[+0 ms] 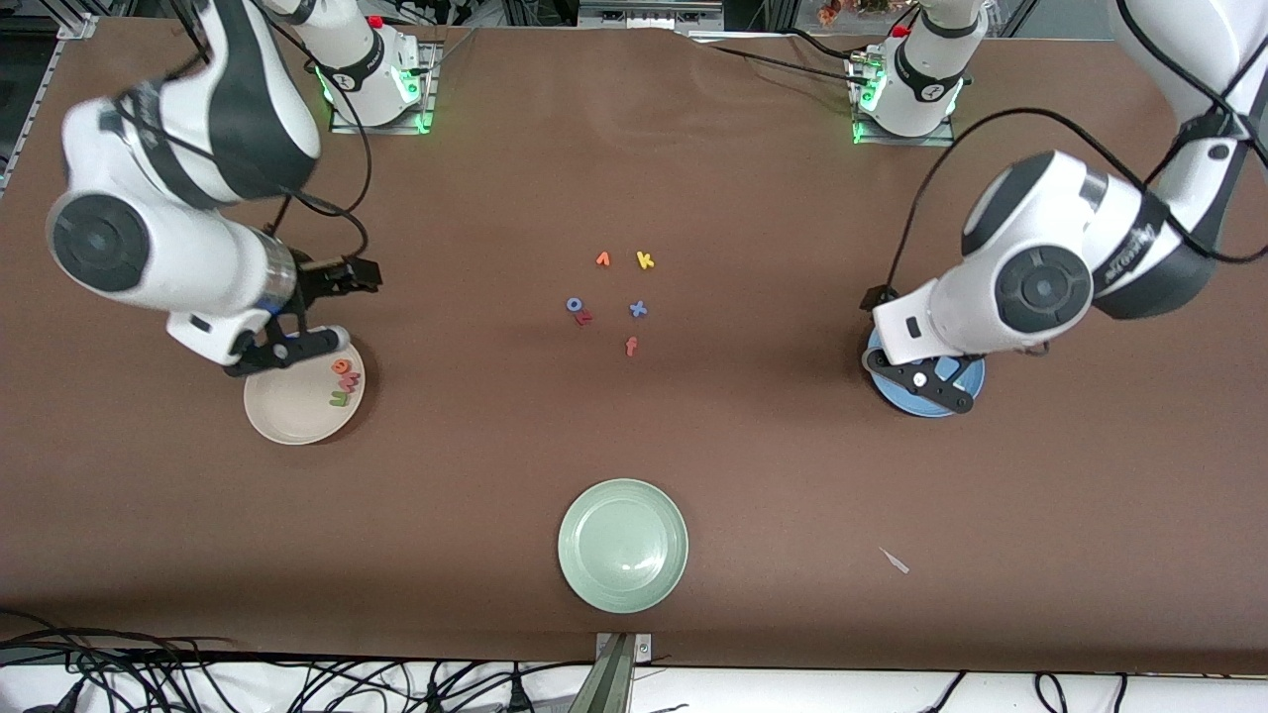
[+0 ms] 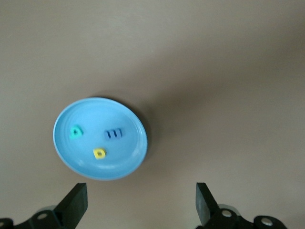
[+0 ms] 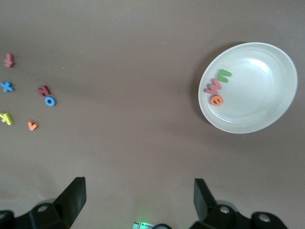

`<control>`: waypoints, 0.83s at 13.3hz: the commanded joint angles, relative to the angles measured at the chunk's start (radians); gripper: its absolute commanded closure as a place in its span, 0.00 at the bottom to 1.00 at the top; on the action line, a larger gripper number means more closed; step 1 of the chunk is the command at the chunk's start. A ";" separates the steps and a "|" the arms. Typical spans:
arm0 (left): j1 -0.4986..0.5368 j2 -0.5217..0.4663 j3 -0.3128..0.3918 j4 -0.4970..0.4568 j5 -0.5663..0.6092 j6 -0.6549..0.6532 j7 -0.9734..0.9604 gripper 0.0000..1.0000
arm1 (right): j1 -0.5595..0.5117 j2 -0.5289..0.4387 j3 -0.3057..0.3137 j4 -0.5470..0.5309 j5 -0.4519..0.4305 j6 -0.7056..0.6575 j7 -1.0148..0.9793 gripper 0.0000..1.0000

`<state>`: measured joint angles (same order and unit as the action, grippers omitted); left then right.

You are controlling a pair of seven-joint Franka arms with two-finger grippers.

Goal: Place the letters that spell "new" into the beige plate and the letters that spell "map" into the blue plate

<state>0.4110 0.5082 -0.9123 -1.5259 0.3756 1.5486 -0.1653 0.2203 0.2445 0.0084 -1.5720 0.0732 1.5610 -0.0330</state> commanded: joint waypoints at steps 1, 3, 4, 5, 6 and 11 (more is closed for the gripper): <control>0.003 -0.088 -0.028 0.006 -0.011 -0.085 -0.179 0.00 | -0.109 -0.157 0.080 -0.120 -0.012 0.019 0.001 0.00; 0.011 -0.111 -0.022 0.068 -0.023 -0.110 -0.178 0.00 | -0.168 -0.206 0.094 -0.118 -0.039 -0.028 -0.001 0.00; 0.018 -0.111 -0.023 0.111 -0.026 -0.113 -0.177 0.00 | -0.185 -0.227 0.094 -0.115 -0.062 -0.051 -0.001 0.00; 0.022 -0.109 -0.022 0.156 -0.026 -0.114 -0.177 0.00 | -0.205 -0.247 0.094 -0.114 -0.072 -0.061 -0.002 0.00; 0.037 -0.109 -0.020 0.186 -0.029 -0.114 -0.178 0.00 | -0.226 -0.260 0.093 -0.111 -0.073 -0.071 -0.001 0.00; -0.182 -0.275 0.421 0.188 -0.330 -0.104 -0.110 0.00 | -0.228 -0.277 0.052 -0.120 -0.089 -0.068 -0.001 0.00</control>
<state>0.3562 0.3297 -0.6818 -1.3152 0.1484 1.4529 -0.3195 -0.0056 -0.0005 0.0756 -1.6523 -0.0033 1.4869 -0.0342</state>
